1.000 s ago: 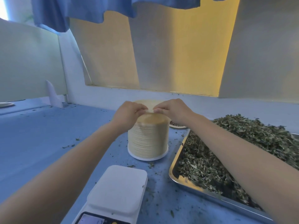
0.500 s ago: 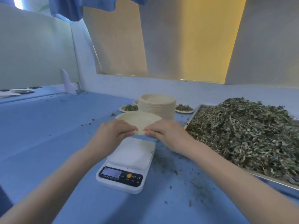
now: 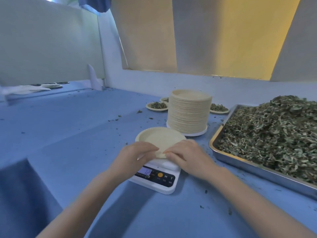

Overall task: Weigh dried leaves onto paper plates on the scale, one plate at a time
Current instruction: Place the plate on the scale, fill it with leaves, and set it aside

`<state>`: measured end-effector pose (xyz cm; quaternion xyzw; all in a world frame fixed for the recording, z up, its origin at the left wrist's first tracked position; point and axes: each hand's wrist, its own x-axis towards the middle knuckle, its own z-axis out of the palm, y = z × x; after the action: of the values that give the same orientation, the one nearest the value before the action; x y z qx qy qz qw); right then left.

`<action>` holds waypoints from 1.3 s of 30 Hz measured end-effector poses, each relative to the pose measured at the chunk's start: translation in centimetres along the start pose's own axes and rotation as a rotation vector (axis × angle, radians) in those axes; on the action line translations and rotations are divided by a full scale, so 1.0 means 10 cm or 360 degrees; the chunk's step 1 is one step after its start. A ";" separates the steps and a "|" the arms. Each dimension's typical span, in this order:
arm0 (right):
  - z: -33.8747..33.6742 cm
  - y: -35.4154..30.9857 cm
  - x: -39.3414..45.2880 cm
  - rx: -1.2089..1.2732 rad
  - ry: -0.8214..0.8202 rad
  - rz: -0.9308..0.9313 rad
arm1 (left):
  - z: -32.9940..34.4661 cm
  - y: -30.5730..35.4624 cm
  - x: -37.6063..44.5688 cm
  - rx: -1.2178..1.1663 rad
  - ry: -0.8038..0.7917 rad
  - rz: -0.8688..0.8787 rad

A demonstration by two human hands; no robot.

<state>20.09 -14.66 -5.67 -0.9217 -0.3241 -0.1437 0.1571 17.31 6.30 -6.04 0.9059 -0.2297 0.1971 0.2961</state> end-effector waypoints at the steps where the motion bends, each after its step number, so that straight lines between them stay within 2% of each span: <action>1: -0.01 0.00 0.00 0.0034 0.0040 0.0021 | -0.02 0.00 0.00 -0.0074 0.0034 -0.0047; 5: -0.07 0.01 0.10 0.0228 0.0202 0.0118 | -0.11 -0.01 0.06 -0.0322 0.0323 -0.0235; 8: -0.12 -0.03 0.20 0.0355 0.0302 0.0139 | -0.15 0.01 0.15 -0.0463 0.0398 -0.0312; 11: -0.12 -0.06 0.29 0.0404 0.0339 0.0193 | -0.16 0.02 0.23 -0.0494 0.0446 -0.0364; 17: -0.12 -0.07 0.33 0.0502 0.0404 0.0238 | -0.07 -0.05 0.28 -0.0633 0.0727 -0.0601; 22: -0.10 -0.05 0.30 0.0497 0.0372 0.0246 | 0.00 -0.10 0.25 -0.0782 0.0871 -0.0744; 25: -0.10 -0.05 0.31 0.0490 0.0353 0.0263 | 0.03 -0.09 0.23 -0.0759 0.0875 -0.0746; 29: -0.11 -0.06 0.33 0.0514 0.0380 0.0245 | -0.01 0.01 0.28 -0.0682 0.0860 -0.0586; 35: -0.34 -0.09 0.40 0.0432 0.0393 0.0245 | 0.07 0.39 0.58 -0.0574 0.0524 -0.0336; 39: -0.63 0.12 0.21 0.0348 0.0375 0.0380 | 0.30 0.70 0.84 -0.0514 0.0358 -0.0247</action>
<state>21.44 -16.83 0.61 -0.9079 -0.2055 -0.1950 0.3091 21.14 -3.11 -1.06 0.8340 -0.1532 0.2343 0.4754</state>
